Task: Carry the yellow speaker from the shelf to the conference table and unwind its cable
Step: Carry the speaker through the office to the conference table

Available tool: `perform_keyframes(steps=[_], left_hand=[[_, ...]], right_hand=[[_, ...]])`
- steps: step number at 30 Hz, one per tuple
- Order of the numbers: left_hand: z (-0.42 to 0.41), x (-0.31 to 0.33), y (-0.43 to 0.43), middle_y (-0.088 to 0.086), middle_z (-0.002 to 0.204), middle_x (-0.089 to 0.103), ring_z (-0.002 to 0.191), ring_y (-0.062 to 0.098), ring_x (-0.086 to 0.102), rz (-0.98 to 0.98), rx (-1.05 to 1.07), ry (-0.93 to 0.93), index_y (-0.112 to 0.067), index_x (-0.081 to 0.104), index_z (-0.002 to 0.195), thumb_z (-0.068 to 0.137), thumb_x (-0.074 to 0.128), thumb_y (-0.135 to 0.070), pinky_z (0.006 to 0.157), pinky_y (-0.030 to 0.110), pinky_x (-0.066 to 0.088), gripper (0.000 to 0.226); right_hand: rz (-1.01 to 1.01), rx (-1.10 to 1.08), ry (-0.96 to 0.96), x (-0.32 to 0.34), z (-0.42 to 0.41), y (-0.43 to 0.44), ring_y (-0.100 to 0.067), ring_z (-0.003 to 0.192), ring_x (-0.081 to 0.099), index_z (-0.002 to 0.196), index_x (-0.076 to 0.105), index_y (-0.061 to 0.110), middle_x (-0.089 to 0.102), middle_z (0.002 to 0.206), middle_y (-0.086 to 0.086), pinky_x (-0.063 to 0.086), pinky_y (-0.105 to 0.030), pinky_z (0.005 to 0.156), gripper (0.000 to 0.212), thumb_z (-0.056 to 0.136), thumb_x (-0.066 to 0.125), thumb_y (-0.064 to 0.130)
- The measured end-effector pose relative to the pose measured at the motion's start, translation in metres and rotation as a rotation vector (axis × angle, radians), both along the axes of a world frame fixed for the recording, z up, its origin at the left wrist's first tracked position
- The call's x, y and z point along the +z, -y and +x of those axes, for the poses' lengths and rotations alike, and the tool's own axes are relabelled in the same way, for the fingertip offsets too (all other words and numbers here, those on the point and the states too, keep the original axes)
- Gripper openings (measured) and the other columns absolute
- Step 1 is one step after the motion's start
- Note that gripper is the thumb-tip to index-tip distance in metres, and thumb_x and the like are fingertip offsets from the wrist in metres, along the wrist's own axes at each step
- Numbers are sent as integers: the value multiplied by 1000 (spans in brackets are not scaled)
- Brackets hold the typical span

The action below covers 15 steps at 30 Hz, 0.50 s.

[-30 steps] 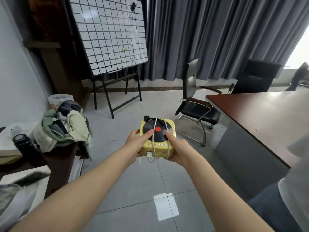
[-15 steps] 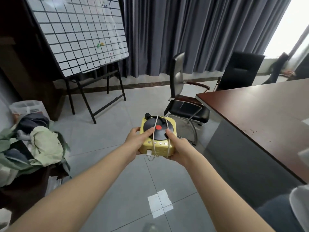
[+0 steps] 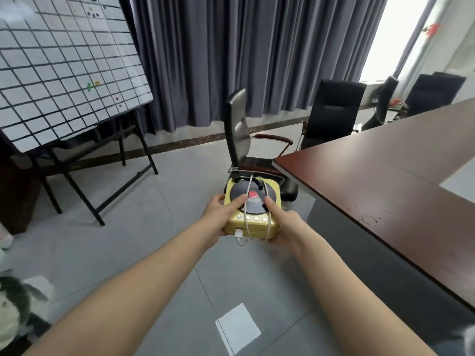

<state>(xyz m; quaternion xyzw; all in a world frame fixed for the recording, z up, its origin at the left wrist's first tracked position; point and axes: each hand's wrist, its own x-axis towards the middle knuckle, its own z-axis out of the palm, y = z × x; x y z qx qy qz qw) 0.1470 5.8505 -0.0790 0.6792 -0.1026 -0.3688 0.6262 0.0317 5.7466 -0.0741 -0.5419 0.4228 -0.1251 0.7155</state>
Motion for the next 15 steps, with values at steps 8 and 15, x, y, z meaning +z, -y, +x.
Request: perform_keyframes(steps=[8, 15], left_hand=[[22, 2, 85, 5, 115, 62, 90, 21, 65, -29, -115, 4, -18, 44, 133, 77, 73, -41, 67, 37, 57, 67], [44, -5, 183, 1, 99, 64, 85, 21, 66, -29, -271, 14, -19, 48, 122, 77, 74, -41, 69, 38, 58, 56]], right_hand=[[19, -143, 7, 4, 13, 66, -36, 100, 66, 121, 56, -2, 65, 116, -19, 57, -46, 79, 80, 68, 73, 56], [15, -325, 30, 0, 21, 139, -37, 91, 67, 116, 58, -5, 69, 105, -19, 57, -47, 73, 61, 81, 69, 44]])
